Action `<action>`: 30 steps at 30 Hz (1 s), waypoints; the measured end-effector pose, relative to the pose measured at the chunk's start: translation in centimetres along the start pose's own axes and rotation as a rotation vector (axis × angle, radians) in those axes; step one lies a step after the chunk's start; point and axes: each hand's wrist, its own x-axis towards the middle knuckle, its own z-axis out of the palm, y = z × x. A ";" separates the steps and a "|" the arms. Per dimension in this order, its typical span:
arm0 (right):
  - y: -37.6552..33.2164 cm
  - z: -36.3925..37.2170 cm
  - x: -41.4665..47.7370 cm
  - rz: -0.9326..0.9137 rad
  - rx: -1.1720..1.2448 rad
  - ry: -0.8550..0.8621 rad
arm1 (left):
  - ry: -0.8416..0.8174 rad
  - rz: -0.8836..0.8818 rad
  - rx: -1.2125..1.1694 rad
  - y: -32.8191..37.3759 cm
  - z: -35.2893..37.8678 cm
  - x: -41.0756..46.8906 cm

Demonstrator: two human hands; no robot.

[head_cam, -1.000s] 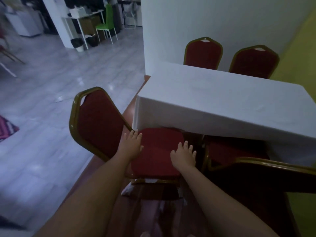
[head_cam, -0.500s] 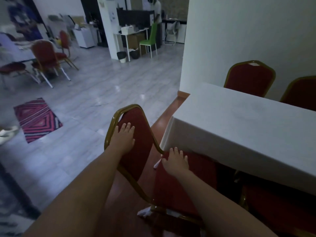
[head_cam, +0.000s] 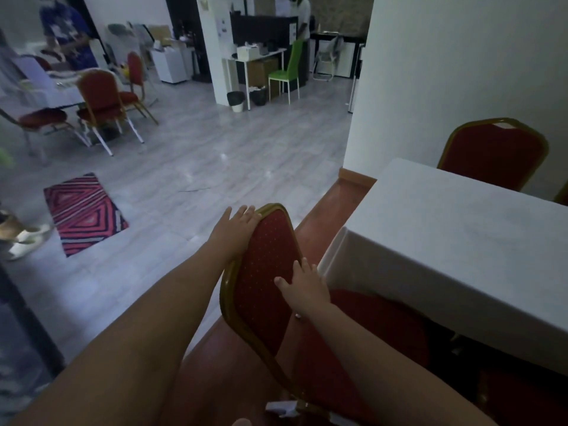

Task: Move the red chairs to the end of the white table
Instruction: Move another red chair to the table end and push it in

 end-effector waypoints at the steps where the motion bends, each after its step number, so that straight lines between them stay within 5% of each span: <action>1: -0.7 0.2 0.7 0.011 0.007 0.009 | 0.005 0.029 0.022 -0.9 0.3 0.9; 7: -6.0 2.5 3.8 0.092 0.174 0.052 | -0.097 0.254 0.033 -5.3 1.9 4.2; 14: -10.9 5.0 5.3 0.200 0.130 0.096 | -0.034 0.475 -0.047 -7.1 5.2 8.9; 21: -13.3 5.9 5.7 0.313 0.088 0.175 | 0.046 0.506 -0.238 -7.3 7.1 9.1; 30: -13.8 6.5 2.6 0.133 0.015 0.237 | 0.129 0.533 -0.281 -8.8 7.9 5.0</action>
